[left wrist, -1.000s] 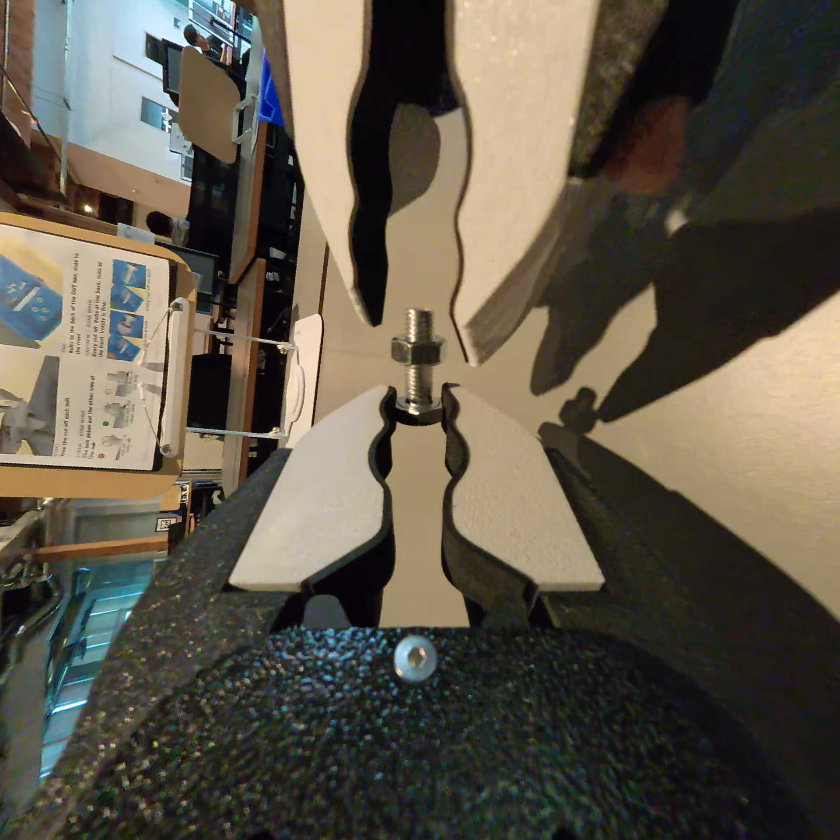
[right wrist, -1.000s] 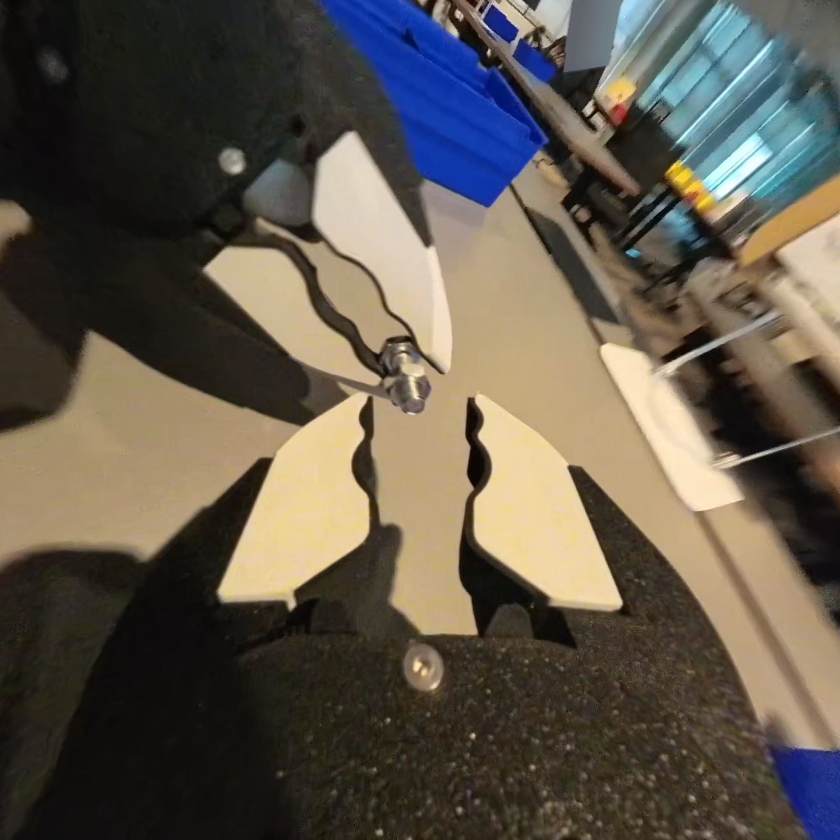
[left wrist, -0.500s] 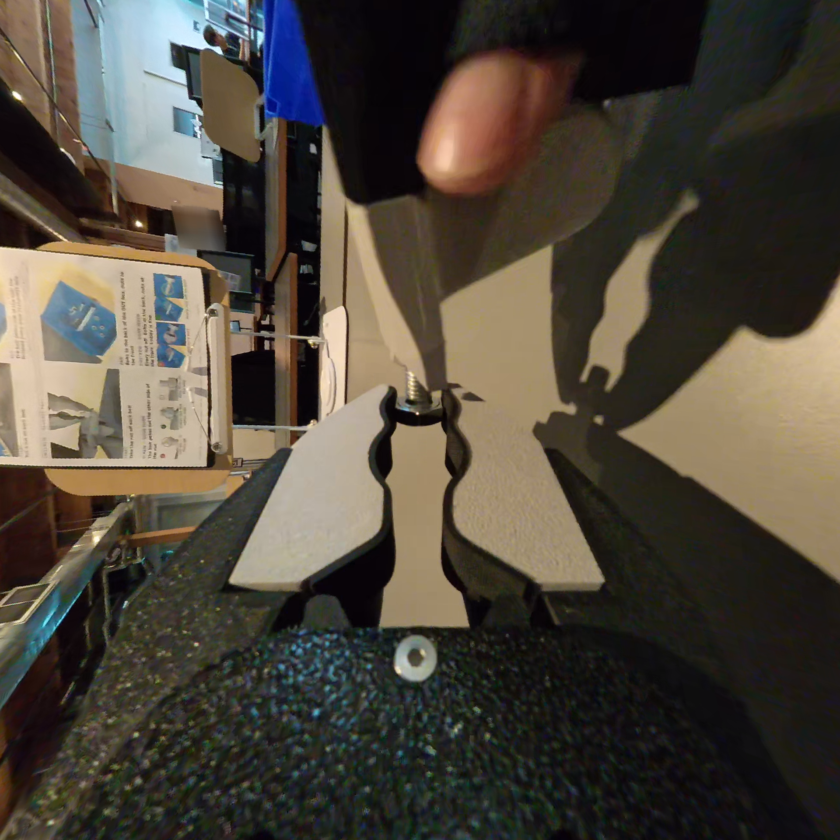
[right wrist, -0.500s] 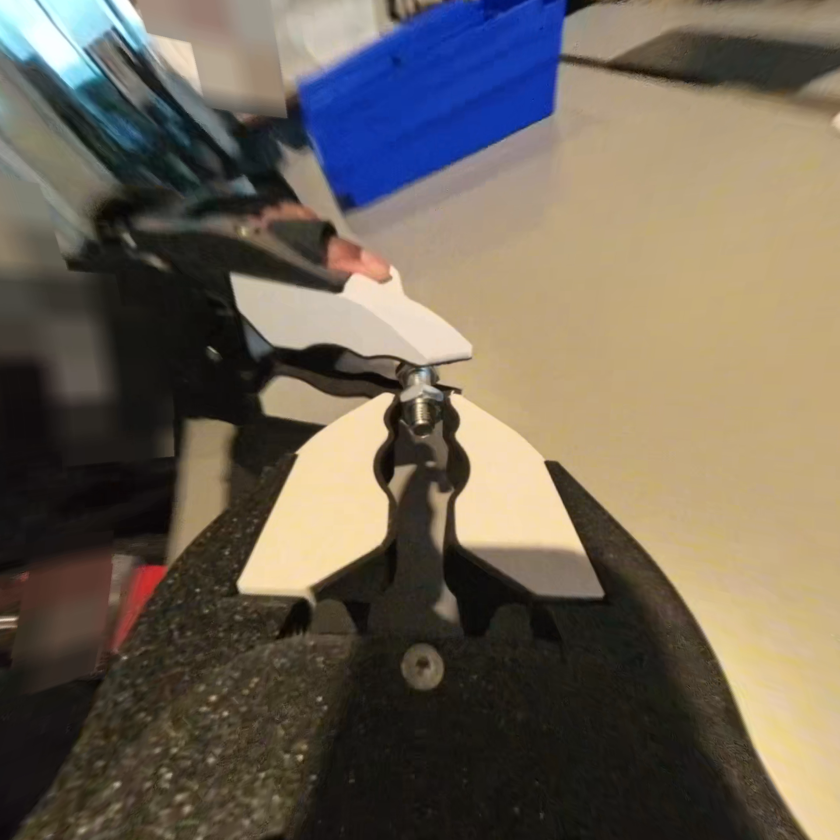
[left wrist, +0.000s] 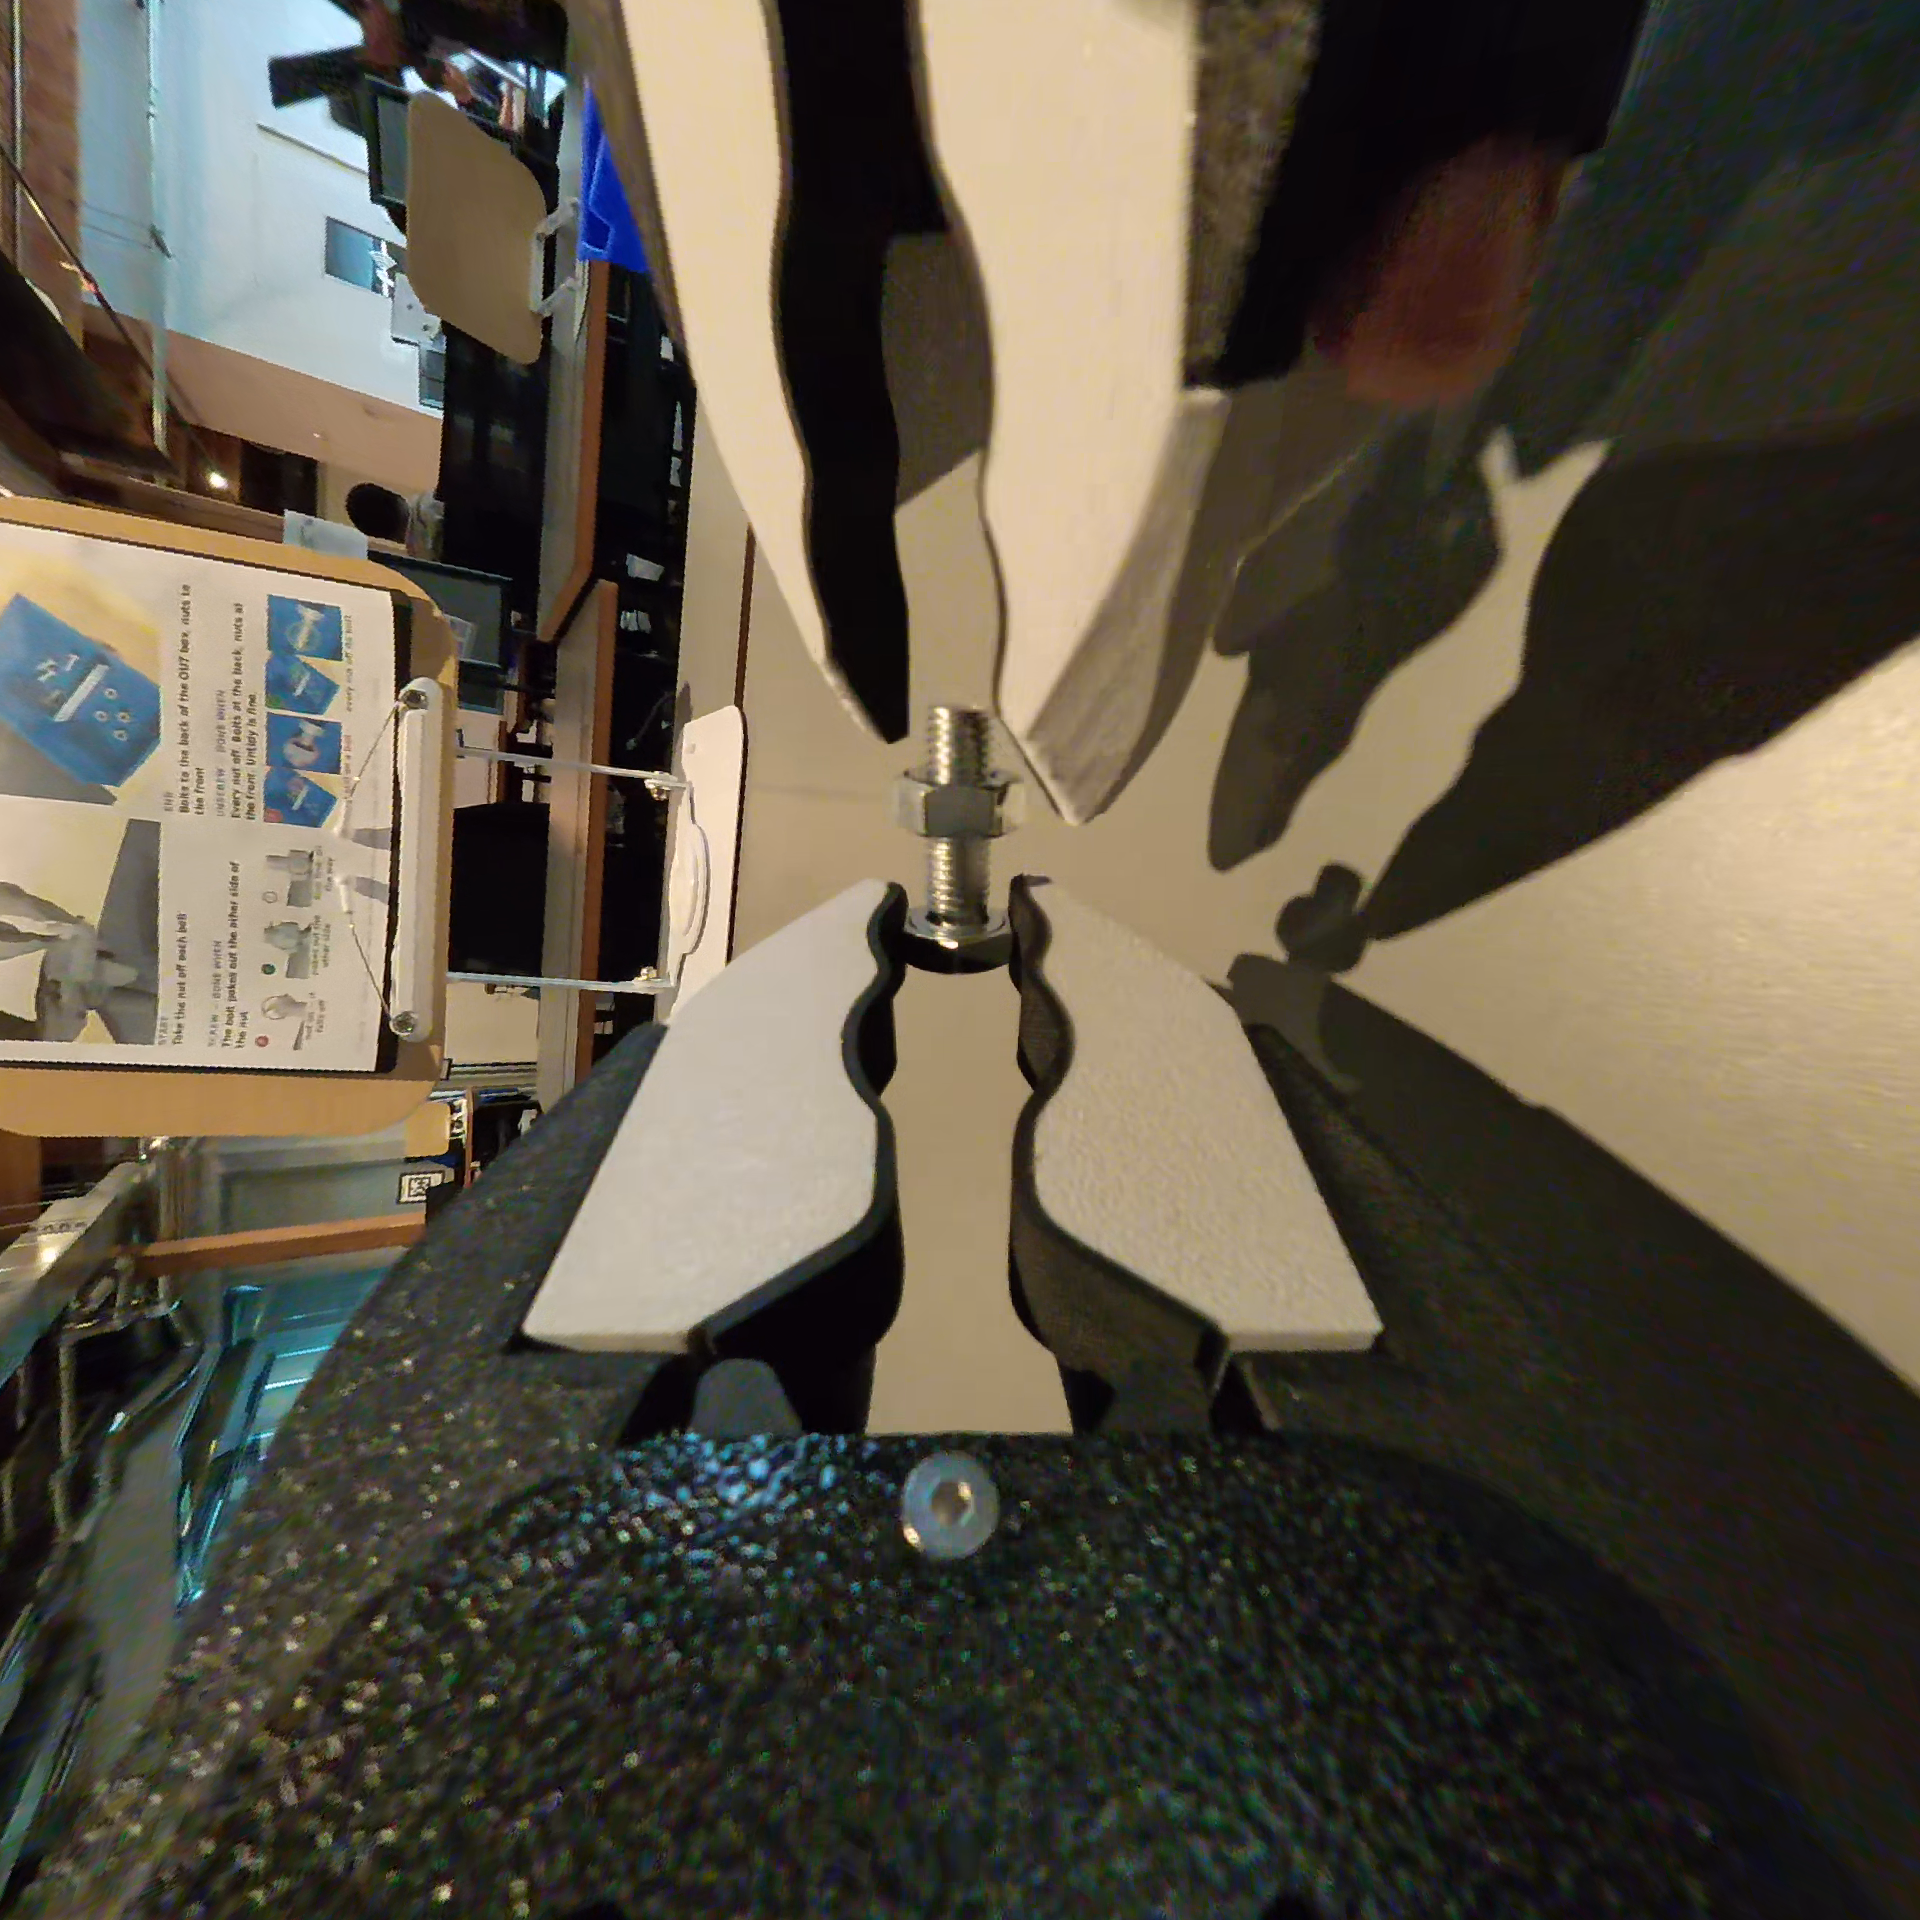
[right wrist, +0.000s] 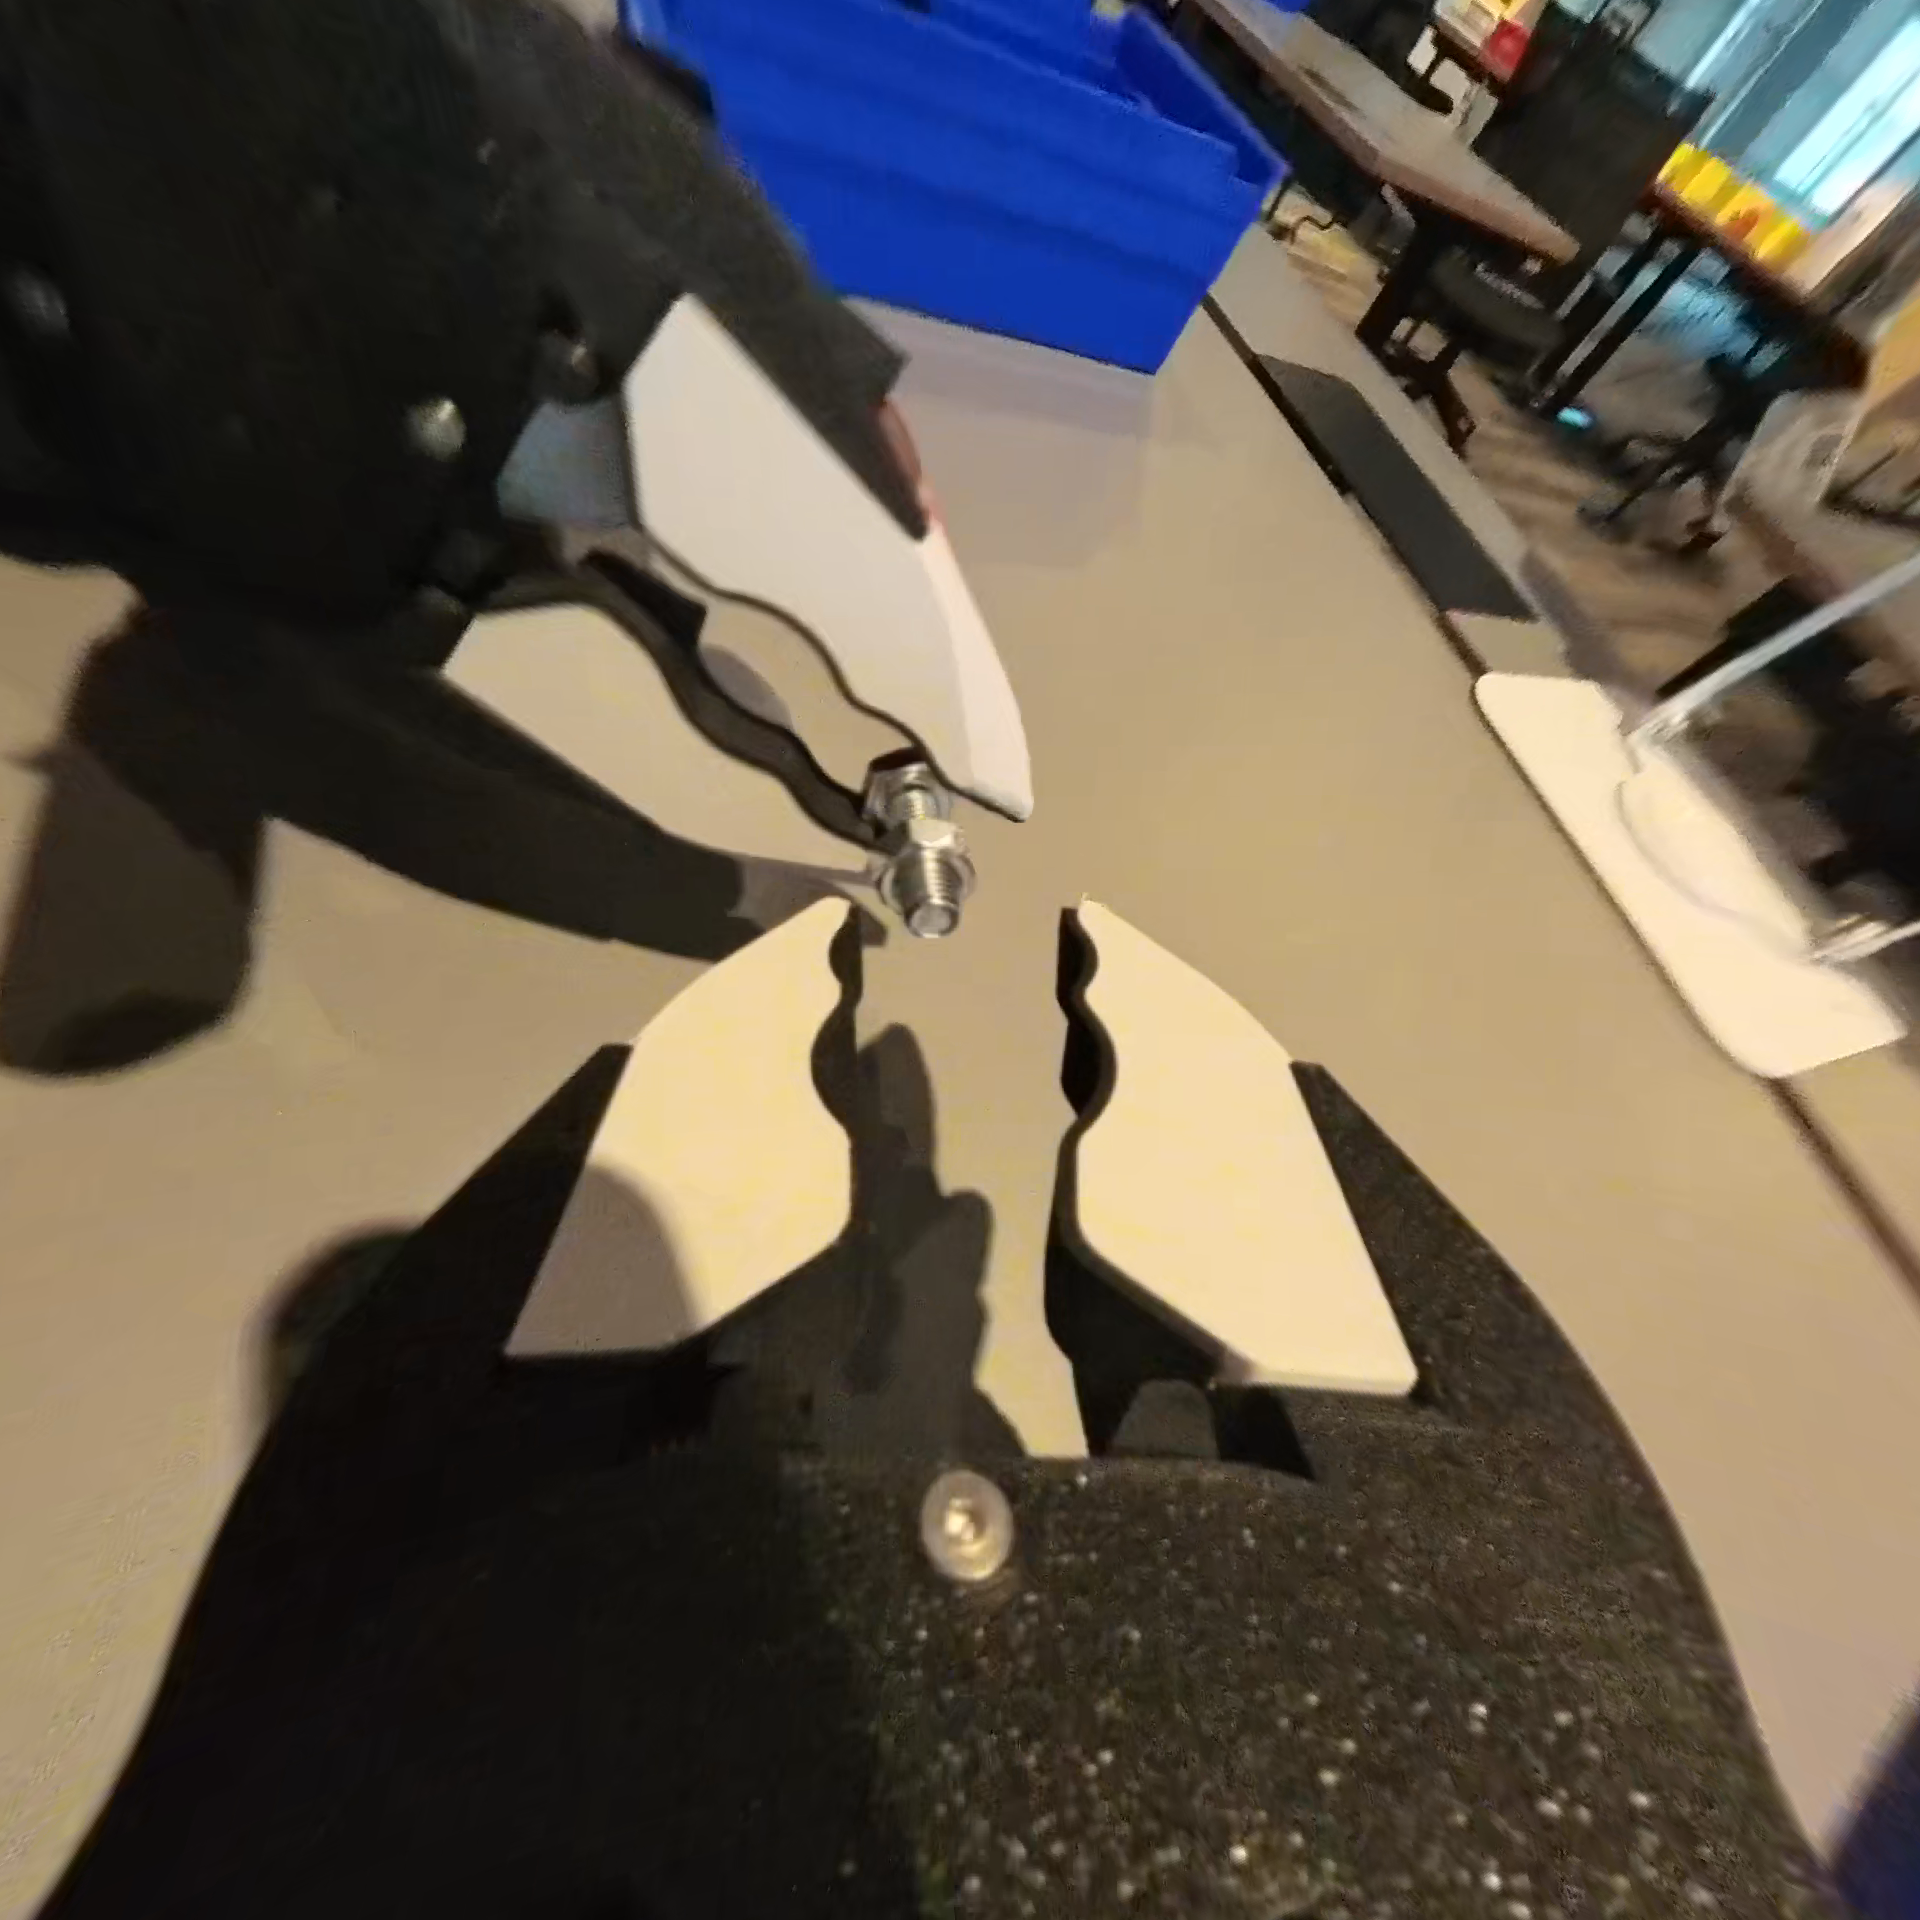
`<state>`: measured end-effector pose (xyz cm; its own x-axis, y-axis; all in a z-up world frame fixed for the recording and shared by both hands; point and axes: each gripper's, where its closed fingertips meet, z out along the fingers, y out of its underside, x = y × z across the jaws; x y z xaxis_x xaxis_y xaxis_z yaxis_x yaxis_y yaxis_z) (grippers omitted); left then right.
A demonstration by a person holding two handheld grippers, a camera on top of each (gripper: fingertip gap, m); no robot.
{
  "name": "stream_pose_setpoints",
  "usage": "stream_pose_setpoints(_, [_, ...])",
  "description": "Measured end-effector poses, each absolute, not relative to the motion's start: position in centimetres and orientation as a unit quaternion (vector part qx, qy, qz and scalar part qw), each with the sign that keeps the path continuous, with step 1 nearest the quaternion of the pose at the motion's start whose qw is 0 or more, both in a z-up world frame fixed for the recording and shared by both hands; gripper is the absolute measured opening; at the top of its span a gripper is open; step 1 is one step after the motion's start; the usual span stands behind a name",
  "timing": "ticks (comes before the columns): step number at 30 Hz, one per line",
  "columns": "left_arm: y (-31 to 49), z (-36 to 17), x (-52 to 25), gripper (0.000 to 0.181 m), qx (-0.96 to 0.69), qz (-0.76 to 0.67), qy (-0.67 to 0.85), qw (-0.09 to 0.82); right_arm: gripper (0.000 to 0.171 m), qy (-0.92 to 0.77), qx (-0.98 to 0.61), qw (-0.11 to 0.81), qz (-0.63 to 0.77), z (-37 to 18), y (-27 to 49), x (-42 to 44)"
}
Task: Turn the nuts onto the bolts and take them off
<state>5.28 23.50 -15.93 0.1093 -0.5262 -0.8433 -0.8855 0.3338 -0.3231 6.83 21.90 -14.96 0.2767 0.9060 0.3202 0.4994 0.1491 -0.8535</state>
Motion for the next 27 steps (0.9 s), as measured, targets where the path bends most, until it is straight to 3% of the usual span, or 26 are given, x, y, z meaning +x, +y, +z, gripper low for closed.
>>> stream_pose_setpoints(11, [23.2,-16.3,5.7,0.019,-0.539,0.178,0.655,0.498,0.018,-0.635,-0.554,0.533,0.083,-15.3,21.2,6.4])
stream_pose_setpoints(15, [23.4,-16.4,5.5,0.019,-0.537,0.190,0.655,0.496,0.018,-0.579,-0.627,0.485,0.192,-15.5,21.1,6.1])
stream_pose_setpoints(21, [23.4,-16.2,5.5,0.019,-0.540,0.185,0.651,0.501,0.018,-0.354,-0.696,0.287,0.555,-14.7,20.4,5.8])
stream_pose_setpoints(24, [23.4,-16.2,5.6,0.019,-0.545,0.177,0.648,0.502,0.027,-0.354,-0.680,0.280,0.578,-14.4,20.3,6.0])
stream_pose_setpoints(27, [23.5,-16.2,5.5,0.019,-0.554,0.165,0.644,0.501,0.038,-0.427,-0.679,0.341,0.490,-14.9,20.7,6.2])
